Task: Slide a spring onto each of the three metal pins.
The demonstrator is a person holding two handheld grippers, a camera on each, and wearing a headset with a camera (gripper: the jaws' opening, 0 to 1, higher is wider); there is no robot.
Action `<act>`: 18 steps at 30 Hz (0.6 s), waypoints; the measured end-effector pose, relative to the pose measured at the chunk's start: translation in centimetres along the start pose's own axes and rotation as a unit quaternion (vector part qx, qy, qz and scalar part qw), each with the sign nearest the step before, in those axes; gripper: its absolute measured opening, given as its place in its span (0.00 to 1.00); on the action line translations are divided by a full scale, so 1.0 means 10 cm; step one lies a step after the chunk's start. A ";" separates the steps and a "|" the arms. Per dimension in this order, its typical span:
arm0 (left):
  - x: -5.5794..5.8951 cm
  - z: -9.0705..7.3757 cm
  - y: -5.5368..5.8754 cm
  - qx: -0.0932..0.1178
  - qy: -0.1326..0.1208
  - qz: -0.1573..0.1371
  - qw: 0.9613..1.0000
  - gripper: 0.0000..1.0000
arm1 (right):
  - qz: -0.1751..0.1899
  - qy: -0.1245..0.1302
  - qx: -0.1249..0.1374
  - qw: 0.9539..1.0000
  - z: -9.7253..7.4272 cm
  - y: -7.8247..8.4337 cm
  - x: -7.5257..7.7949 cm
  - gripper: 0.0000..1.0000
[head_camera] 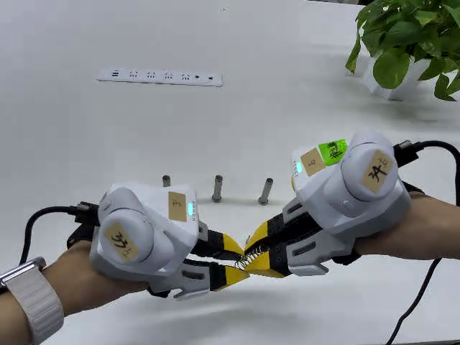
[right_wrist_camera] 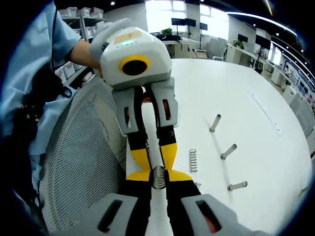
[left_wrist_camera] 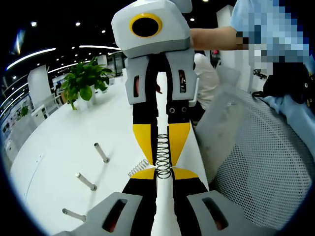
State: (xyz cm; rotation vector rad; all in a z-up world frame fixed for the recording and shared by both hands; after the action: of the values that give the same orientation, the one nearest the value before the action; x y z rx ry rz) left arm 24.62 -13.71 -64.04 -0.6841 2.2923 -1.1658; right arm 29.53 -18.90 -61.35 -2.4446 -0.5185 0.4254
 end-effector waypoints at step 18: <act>-0.17 -0.45 0.30 0.019 -0.132 -0.148 0.980 0.53 | -0.003 0.005 -0.004 1.000 -0.01 -0.04 0.08 0.12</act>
State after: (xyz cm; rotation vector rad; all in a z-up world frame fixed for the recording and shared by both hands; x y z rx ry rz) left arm 22.55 -8.42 -63.83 -1.1229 1.9882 -1.1622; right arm 30.20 -18.29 -61.20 -2.4506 -0.5231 0.4101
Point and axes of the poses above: the centre of the closed fingertips' face, and the gripper's own axes: z roughly forward along the fingers, x roughly to its right, y roughly out of its underside, the point moved 6 cm from there along -z, roughly backward along the fingers, and after that the axes turned 10 degrees about z, right-handed, at the moved point
